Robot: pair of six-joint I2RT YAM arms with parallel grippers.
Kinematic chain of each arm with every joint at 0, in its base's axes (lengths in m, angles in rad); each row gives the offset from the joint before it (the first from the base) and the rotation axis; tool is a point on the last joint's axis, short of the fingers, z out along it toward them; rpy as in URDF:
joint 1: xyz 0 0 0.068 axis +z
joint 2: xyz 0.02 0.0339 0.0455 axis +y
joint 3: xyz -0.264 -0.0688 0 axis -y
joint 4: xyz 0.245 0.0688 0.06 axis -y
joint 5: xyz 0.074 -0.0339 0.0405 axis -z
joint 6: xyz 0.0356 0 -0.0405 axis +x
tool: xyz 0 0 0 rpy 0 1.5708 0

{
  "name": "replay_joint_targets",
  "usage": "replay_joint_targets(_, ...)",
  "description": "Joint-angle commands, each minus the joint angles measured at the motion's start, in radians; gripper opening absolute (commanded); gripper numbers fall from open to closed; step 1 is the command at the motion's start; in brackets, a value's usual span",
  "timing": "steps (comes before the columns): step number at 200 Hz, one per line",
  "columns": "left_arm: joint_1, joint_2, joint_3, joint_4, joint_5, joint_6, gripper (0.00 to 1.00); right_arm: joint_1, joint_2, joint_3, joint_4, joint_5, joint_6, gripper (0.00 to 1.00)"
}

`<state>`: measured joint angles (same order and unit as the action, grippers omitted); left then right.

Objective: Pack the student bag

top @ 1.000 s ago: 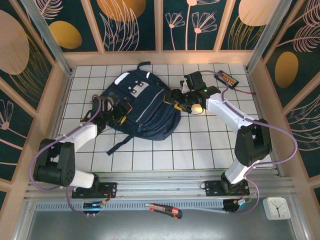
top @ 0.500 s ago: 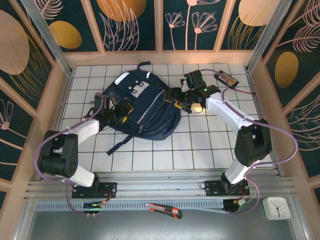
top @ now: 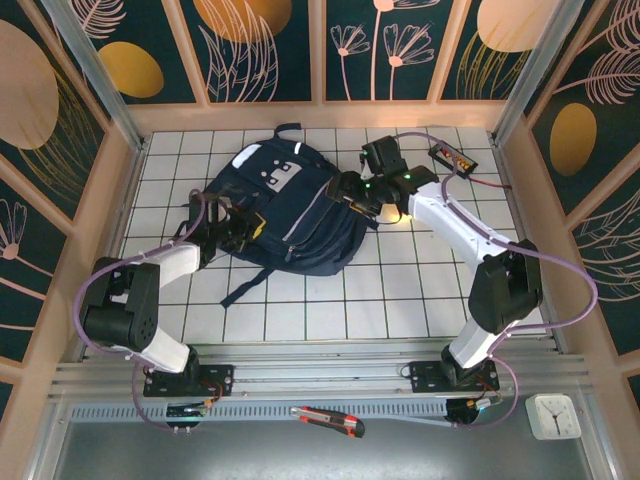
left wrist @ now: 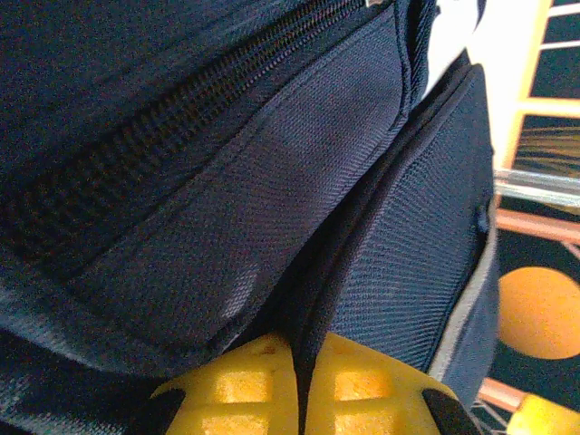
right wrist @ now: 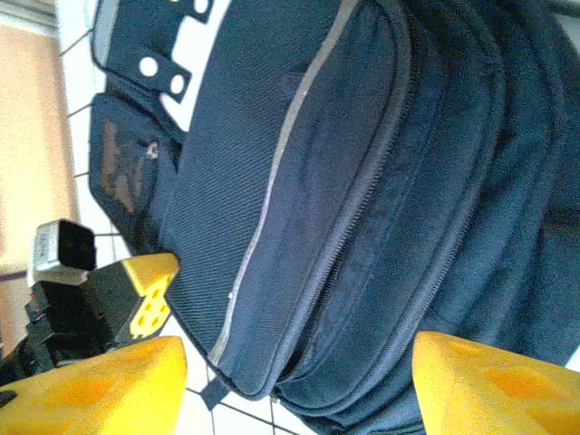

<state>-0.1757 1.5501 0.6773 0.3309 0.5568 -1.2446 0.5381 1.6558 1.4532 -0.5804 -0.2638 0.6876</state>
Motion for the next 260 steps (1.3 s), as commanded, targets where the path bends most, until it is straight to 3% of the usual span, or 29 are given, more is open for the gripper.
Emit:
replay_joint_targets(1,-0.006,-0.066,-0.038,0.243,-0.008,-0.23,0.0,0.096,-0.019,0.1,-0.178,0.263,0.013,0.66)
replay_joint_targets(17,-0.016,-0.084,-0.02,0.229,-0.04,-0.247,0.0,0.194,0.023,0.16,-0.265,0.416,-0.008,0.66)
replay_joint_targets(37,-0.028,-0.087,-0.003,0.231,-0.048,-0.268,0.0,0.303,0.11,0.24,-0.339,0.519,-0.041,0.65)
replay_joint_targets(84,-0.038,-0.107,-0.026,0.279,-0.052,-0.341,0.0,0.46,0.335,0.461,-0.452,0.545,-0.114,0.65)
replay_joint_targets(163,-0.041,-0.147,-0.012,0.282,-0.049,-0.38,0.0,0.484,0.406,0.522,-0.498,0.536,-0.116,0.56)
replay_joint_targets(213,-0.042,-0.136,0.013,0.287,-0.056,-0.393,0.0,0.528,0.418,0.726,-0.714,0.612,-0.046,0.6)
replay_joint_targets(260,-0.063,-0.105,0.094,0.278,-0.058,-0.403,0.0,0.54,0.397,0.661,-0.689,0.568,-0.021,0.59)
